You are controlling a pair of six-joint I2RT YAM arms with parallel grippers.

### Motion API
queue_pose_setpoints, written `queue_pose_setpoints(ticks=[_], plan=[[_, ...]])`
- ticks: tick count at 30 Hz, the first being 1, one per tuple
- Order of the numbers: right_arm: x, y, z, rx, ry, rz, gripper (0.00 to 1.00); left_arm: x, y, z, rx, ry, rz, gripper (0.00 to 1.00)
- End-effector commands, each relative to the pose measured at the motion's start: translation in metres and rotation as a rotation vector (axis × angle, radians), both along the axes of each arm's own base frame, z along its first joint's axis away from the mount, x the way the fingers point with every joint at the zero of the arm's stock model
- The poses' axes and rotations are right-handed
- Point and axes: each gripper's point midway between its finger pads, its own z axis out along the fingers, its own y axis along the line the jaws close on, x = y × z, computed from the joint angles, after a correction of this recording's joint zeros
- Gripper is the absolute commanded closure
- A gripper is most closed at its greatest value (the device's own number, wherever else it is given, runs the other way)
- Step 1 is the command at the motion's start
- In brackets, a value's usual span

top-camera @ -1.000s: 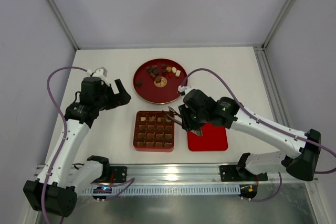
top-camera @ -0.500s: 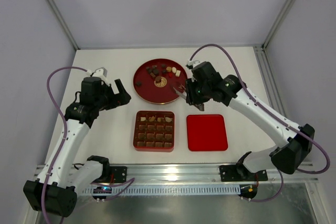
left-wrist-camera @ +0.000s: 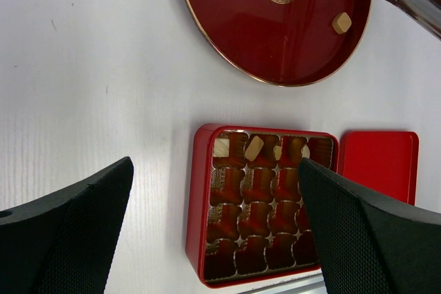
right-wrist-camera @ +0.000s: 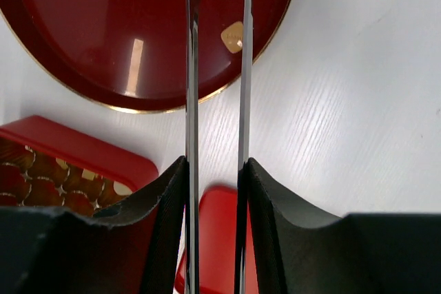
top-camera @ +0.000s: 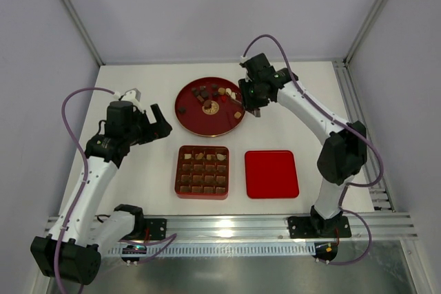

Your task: Pack the chocolate

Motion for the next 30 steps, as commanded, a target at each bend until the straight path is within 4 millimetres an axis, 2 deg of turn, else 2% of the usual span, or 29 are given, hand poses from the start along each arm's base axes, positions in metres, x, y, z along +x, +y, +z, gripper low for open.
queue_pose_setpoints(ticks=[1, 2, 3, 5, 14, 16, 25, 30], plan=[[0.03, 0.015, 0.022, 0.041, -0.081, 0.021, 0.6, 0.0, -0.003, 0.002, -0.002, -0.015, -0.021, 0.0], [0.033, 0.025, 0.027, 0.074, -0.08, 0.044, 0.6, 0.001, -0.002, 0.003, -0.001, -0.017, -0.018, 0.0], [0.036, 0.028, 0.017, 0.064, -0.055, 0.046, 0.6, 0.001, -0.002, 0.003, -0.001, -0.018, -0.016, 0.0], [0.041, 0.034, 0.018, 0.077, -0.049, 0.055, 0.61, 0.001, -0.002, 0.003, 0.0, -0.017, -0.017, 0.0], [0.051, 0.054, 0.013, 0.093, -0.046, 0.073, 0.6, 0.001, -0.003, 0.003, -0.003, -0.018, -0.021, 0.0], [0.054, 0.055, 0.007, 0.083, -0.038, 0.066, 0.6, 0.001, -0.003, 0.005, -0.006, -0.022, -0.021, 0.0], [0.066, 0.064, 0.007, 0.076, -0.05, 0.065, 0.6, 0.001, -0.003, 0.004, -0.004, -0.019, -0.022, 0.0], [0.07, 0.065, 0.0, 0.049, -0.04, 0.061, 0.6, 0.001, -0.003, 0.004, -0.004, -0.019, -0.022, 0.0]])
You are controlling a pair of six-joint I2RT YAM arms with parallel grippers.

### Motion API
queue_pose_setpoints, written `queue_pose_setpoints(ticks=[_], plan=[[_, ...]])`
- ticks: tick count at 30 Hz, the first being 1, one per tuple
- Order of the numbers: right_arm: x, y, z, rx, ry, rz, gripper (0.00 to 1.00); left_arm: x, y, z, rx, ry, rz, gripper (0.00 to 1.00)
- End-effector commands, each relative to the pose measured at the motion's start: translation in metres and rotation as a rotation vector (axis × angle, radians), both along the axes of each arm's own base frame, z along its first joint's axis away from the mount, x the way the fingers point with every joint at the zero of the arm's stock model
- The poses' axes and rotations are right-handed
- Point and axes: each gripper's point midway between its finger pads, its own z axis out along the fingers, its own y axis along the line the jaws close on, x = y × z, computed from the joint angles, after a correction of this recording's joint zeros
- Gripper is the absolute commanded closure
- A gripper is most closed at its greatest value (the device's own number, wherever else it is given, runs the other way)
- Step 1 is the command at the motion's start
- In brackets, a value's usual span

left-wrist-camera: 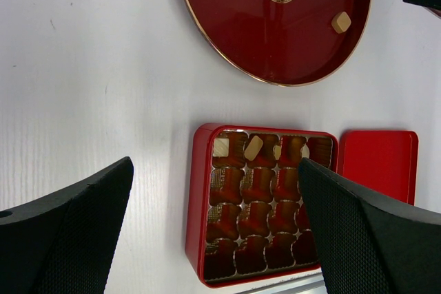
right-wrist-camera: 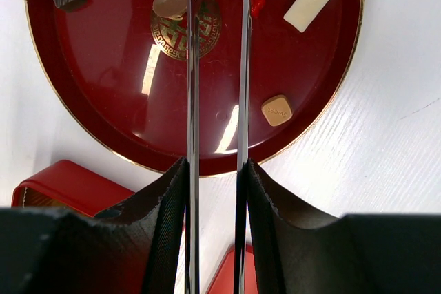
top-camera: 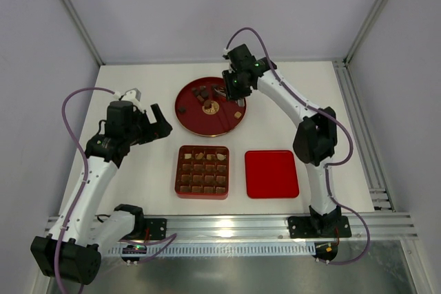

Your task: Pack the chocolate

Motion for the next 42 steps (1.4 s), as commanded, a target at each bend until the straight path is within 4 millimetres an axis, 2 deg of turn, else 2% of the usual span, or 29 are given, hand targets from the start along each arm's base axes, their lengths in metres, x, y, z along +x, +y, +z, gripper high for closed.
queue_pose_setpoints(ticks=[1, 21, 32, 42], plan=[[0.008, 0.005, 0.02, 0.01, -0.052, -0.003, 0.6, 0.001, -0.002, 0.003, -0.003, -0.019, -0.018, 0.0], [0.009, 0.014, -0.001, -0.013, -0.016, 0.01, 0.6, 0.001, -0.002, 0.003, -0.002, -0.016, -0.018, 0.0], [0.009, 0.015, -0.004, -0.015, -0.013, 0.011, 0.6, 0.001, -0.002, 0.003, 0.0, -0.018, -0.017, 0.0], [0.01, 0.015, -0.006, -0.017, -0.013, 0.014, 0.64, 0.001, -0.002, 0.003, 0.0, -0.018, -0.017, 0.0]])
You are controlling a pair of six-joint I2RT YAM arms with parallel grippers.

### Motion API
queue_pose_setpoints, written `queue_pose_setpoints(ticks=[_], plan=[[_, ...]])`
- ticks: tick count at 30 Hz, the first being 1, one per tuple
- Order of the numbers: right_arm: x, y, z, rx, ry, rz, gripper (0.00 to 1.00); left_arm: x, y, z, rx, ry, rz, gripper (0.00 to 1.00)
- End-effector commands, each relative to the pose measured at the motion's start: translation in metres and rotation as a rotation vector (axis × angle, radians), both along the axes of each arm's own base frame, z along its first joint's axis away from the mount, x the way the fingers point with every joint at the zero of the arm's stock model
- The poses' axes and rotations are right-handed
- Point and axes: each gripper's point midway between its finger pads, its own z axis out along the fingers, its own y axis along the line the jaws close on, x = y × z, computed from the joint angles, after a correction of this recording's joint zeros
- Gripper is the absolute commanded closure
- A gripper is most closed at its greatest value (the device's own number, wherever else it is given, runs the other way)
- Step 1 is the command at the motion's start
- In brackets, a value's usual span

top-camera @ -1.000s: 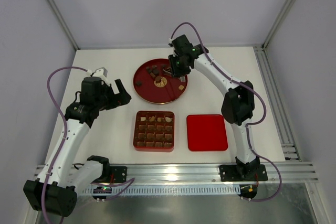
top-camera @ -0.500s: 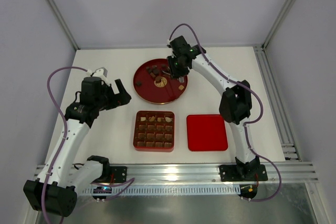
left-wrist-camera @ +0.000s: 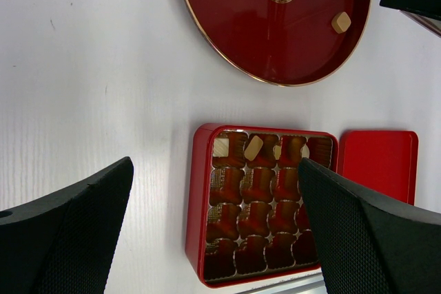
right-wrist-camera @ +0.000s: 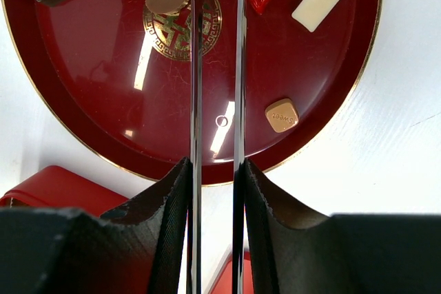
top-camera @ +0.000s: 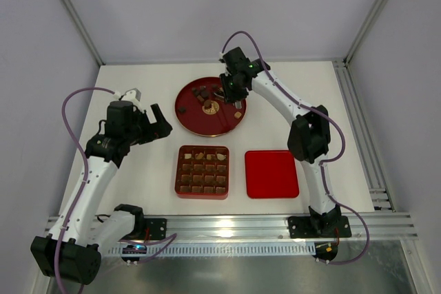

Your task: Pack the chocolate

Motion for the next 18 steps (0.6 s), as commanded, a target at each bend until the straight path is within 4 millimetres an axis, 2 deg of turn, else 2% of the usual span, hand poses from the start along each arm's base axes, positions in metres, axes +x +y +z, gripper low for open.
queue_pose_setpoints(ticks=[1, 9, 18], plan=[[0.007, 0.007, 0.015, 0.021, -0.044, 0.005, 0.66, 0.001, -0.002, 0.003, -0.002, -0.018, -0.019, 0.0], [0.006, 0.008, 0.029, 0.035, -0.069, 0.006, 0.71, 0.001, -0.002, 0.003, -0.001, -0.018, -0.016, 0.0], [0.002, 0.008, 0.044, 0.047, -0.091, 0.011, 0.71, 0.001, -0.002, 0.004, -0.001, -0.02, -0.018, 0.0]])
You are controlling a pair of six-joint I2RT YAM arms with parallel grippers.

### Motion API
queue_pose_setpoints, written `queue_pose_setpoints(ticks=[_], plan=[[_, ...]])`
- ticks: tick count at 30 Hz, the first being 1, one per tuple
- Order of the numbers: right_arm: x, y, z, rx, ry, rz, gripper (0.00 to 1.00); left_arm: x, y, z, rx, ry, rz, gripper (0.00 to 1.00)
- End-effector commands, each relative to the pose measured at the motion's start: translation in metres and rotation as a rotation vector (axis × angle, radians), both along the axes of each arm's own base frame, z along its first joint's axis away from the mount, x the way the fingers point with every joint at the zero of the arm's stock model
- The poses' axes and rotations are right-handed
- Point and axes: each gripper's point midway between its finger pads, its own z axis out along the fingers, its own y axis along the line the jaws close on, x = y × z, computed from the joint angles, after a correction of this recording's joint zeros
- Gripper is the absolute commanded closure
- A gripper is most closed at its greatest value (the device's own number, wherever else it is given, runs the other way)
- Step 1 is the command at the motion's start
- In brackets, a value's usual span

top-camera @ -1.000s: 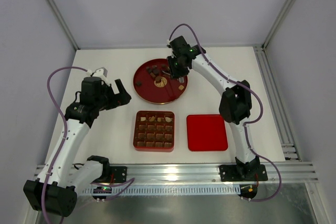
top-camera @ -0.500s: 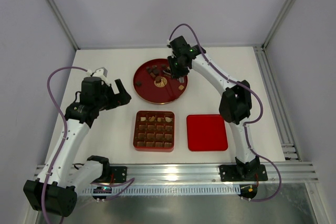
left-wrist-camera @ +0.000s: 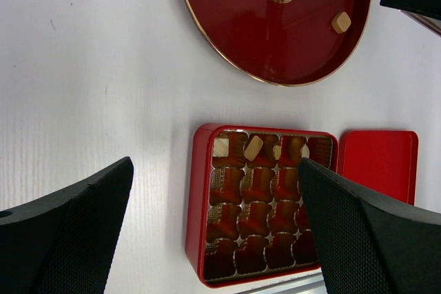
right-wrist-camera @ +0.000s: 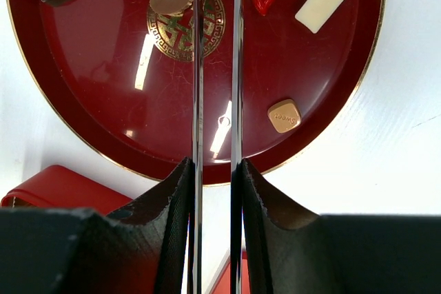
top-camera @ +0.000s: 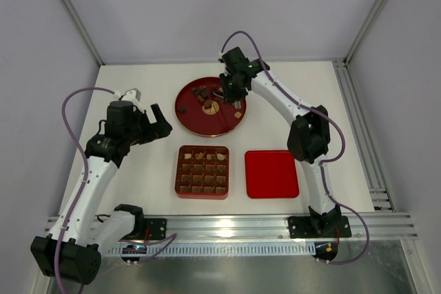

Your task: Pack the chocolate

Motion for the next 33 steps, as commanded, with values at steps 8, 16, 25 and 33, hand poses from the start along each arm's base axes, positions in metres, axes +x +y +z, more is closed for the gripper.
queue_pose_setpoints(ticks=[8, 16, 25, 33], plan=[[-0.001, 0.003, 0.053, 0.054, -0.103, 0.009, 0.71, 0.001, -0.001, 0.004, 0.0, -0.018, -0.017, 0.0], [-0.001, -0.003, 0.059, 0.039, -0.123, -0.011, 0.71, 0.001, -0.002, 0.004, -0.002, -0.02, -0.019, 0.0], [-0.009, -0.007, 0.061, 0.04, -0.119, -0.007, 0.71, 0.001, -0.002, 0.004, -0.002, -0.021, -0.019, 0.0], [-0.024, -0.011, 0.054, 0.041, -0.103, -0.003, 0.72, 0.001, -0.002, 0.005, -0.003, -0.022, -0.02, 0.0]])
